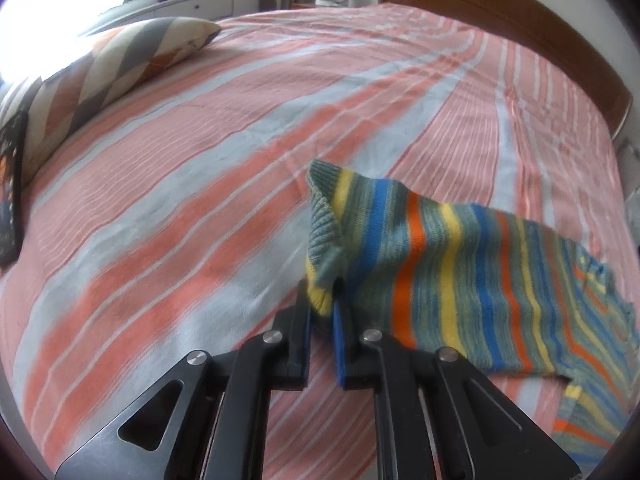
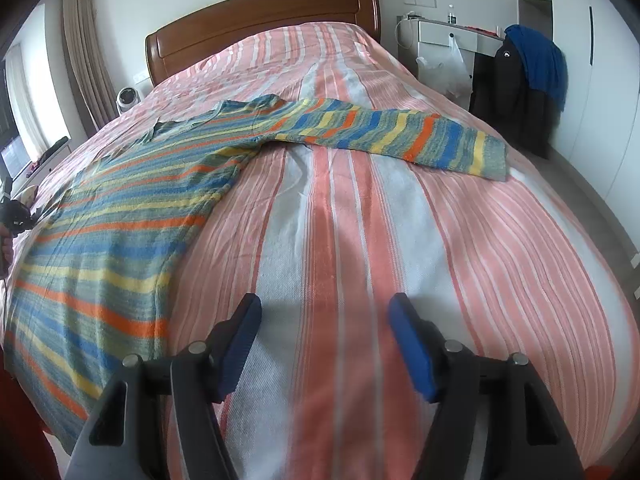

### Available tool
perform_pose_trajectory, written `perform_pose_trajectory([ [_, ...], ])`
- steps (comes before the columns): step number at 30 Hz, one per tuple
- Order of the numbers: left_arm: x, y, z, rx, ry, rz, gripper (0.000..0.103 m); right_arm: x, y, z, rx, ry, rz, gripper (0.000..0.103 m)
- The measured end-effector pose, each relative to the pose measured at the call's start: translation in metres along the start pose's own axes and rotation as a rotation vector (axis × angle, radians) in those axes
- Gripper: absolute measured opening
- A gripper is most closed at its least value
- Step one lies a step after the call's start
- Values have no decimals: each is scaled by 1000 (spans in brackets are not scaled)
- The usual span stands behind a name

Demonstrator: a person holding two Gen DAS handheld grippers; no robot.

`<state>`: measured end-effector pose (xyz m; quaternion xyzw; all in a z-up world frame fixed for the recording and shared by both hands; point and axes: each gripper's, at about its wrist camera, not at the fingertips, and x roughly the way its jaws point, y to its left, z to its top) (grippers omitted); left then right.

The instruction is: Fold small clothes

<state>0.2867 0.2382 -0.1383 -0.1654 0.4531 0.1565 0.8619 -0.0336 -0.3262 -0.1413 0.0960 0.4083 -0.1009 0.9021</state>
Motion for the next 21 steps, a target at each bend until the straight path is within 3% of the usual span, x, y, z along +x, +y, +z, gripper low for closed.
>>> perform_pose_trajectory([
  [3, -16, 24, 3, -91, -10, -35, 24, -1, 1, 0, 1, -1, -6, 66],
  [5, -29, 40, 9, -115, -48, -7, 27, -1, 2, -1, 1, -3, -7, 66],
  [7, -35, 49, 20, -109, -75, -28, 41, 0, 2, 0, -1, -3, -8, 68],
  [9, -29, 44, 34, -68, -44, -85, 65, 0, 2, -1, -2, -4, -8, 70],
  [11, -19, 32, 44, -12, -14, -116, 69, 1, 4, -1, -11, -5, -14, 72],
  [13, -6, 18, 48, 33, 7, -94, 72, 2, 5, -1, -20, -6, -19, 73],
  [16, 15, 7, 40, 80, 46, 26, 76, 1, 6, -1, -23, -7, -20, 73],
  [18, 14, 13, 29, 53, 27, 86, 76, 1, 7, -1, -25, -6, -19, 73],
  [21, -17, 22, 6, 23, -35, 13, 76, -1, 8, 1, -37, 2, -15, 73],
])
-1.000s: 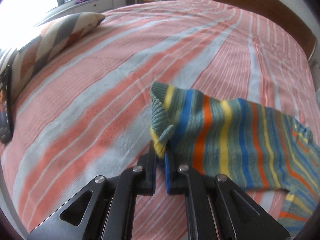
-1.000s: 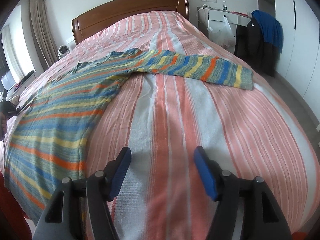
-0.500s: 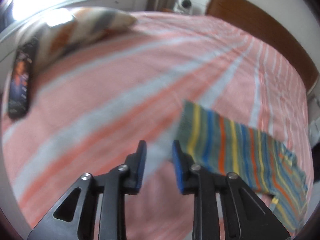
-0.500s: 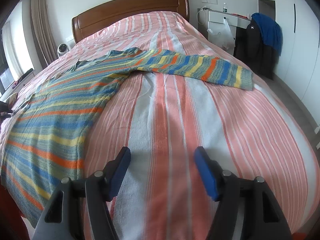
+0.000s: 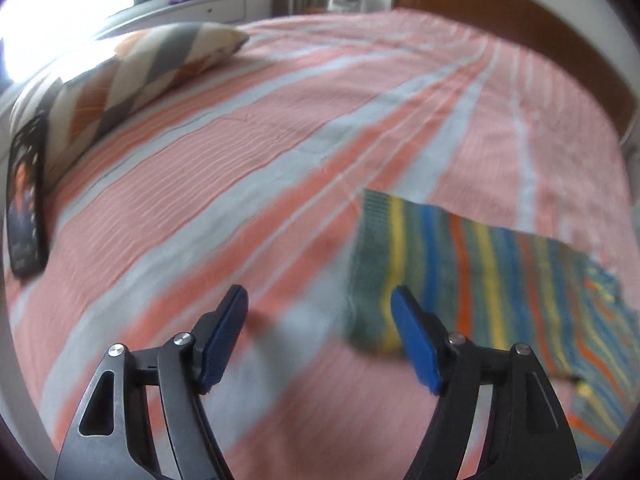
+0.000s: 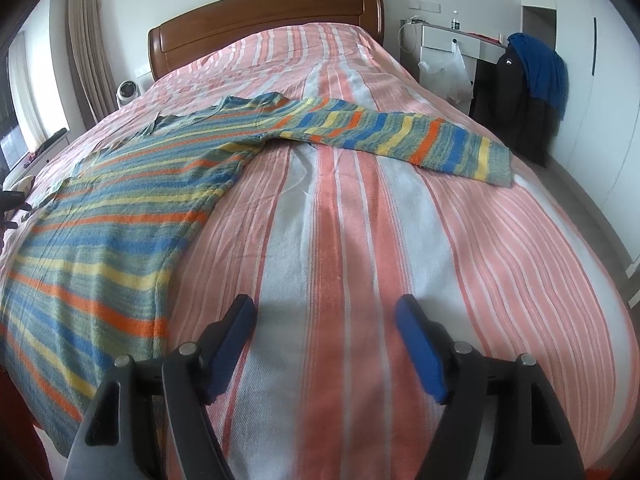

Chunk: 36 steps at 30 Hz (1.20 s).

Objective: Fold small clothes
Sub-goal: 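Release the sleeve with the left gripper and withdraw both tools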

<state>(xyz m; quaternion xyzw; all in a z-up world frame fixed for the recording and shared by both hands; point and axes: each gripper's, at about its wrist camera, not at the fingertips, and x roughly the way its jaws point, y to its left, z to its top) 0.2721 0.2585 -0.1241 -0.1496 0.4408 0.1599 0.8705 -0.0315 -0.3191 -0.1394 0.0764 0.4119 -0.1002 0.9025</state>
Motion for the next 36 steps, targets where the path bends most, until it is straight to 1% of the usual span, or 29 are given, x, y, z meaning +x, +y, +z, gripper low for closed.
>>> perform_pose_trajectory([
  [1, -15, -1, -9, 26, -18, -33, 77, -2, -1, 1, 3, -1, 1, 73],
  [2, -28, -4, -18, 56, -31, -59, 81, -7, -3, 2, 13, -15, -1, 73],
  [3, -43, -9, -31, 87, -44, -85, 87, -16, -7, 4, 28, -54, -13, 73],
  [5, -69, -22, -60, 151, -62, -151, 96, -27, -12, 8, 39, -106, -48, 73],
  [6, -75, -29, -70, 176, -64, -176, 98, -31, -14, 11, 43, -128, -66, 75],
  [7, -77, -37, -83, 208, -57, -198, 98, -31, -17, 16, 45, -136, -78, 76],
  [9, -71, -52, -100, 260, -36, -215, 98, -25, -21, 24, 53, -124, -92, 76],
  [11, -57, -62, -113, 294, -37, -205, 98, -14, -26, 36, 59, -105, -95, 76],
  [13, -46, -62, -124, 310, -56, -181, 98, -2, -28, 48, 47, -85, -103, 76],
  [15, -45, -58, -128, 304, -91, -201, 100, 6, -29, 59, 36, -87, -105, 76],
  [17, -44, -55, -127, 285, -92, -227, 101, 12, -27, 71, 19, -90, -110, 77],
  [18, -42, -54, -127, 285, -93, -233, 102, 18, -26, 77, 9, -83, -98, 78],
  [19, -41, -53, -127, 290, -98, -235, 102, 24, -25, 81, 3, -73, -91, 83],
  [21, -40, -56, -128, 300, -108, -224, 102, 41, -24, 82, -3, -31, -88, 83],
  [23, -42, -57, -132, 304, -113, -218, 102, 64, -28, 74, 1, 38, -95, 89],
  [24, -42, -57, -133, 304, -114, -217, 102, 71, -29, 71, 4, 55, -89, 92],
  [25, -42, -56, -134, 304, -115, -216, 102, 72, -30, 69, 5, 49, -80, 97],
  [27, -42, -56, -134, 305, -114, -216, 102, 76, -29, 71, -5, 75, -89, 102],
  [29, -43, -56, -134, 304, -115, -215, 102, 79, -26, 73, -26, 91, -117, 102],
  [31, -43, -56, -134, 304, -117, -214, 102, 79, -23, 73, -40, 89, -137, 102],
  [36, -42, -56, -134, 305, -117, -211, 102, 79, -23, 71, -40, 85, -137, 103],
])
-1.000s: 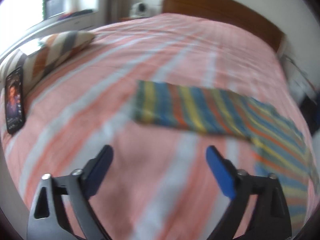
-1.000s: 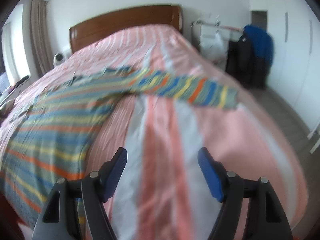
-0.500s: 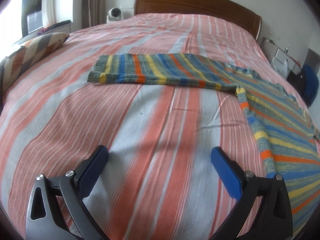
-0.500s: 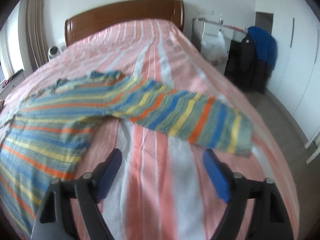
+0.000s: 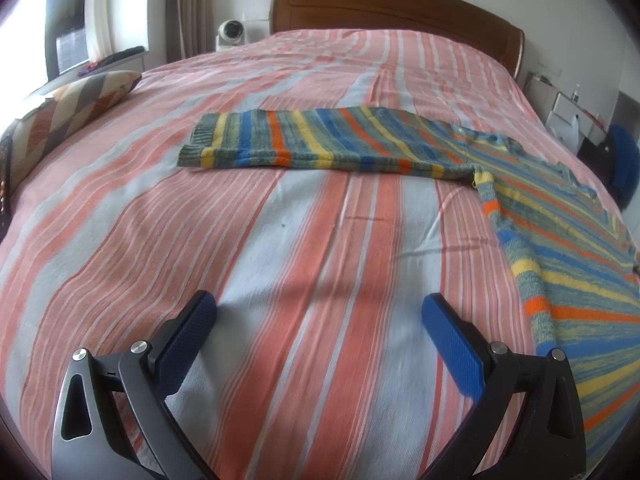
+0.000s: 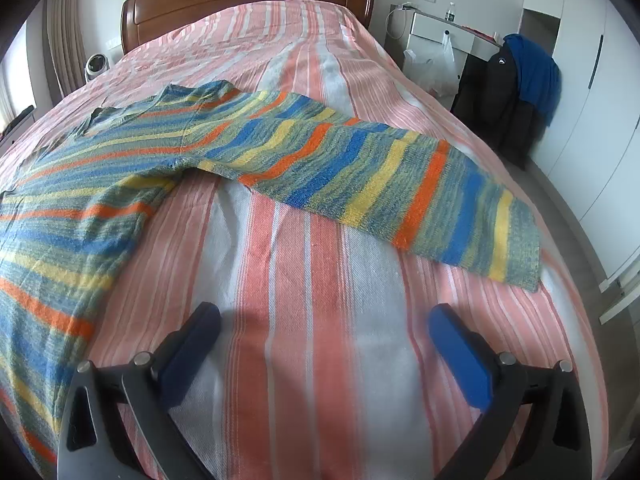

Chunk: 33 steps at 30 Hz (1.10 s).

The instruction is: Fold small clothes

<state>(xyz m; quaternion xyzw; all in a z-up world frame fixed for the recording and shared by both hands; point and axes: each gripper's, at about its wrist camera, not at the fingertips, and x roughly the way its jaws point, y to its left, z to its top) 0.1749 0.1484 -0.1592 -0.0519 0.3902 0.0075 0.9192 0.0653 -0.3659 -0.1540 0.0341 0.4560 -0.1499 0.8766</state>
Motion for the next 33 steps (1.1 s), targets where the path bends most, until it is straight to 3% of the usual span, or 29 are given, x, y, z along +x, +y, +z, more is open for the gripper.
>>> perform_pose_trajectory([
  [33, 2, 3, -1, -1, -14, 9, 103, 0, 0, 1, 2, 1, 3, 103],
])
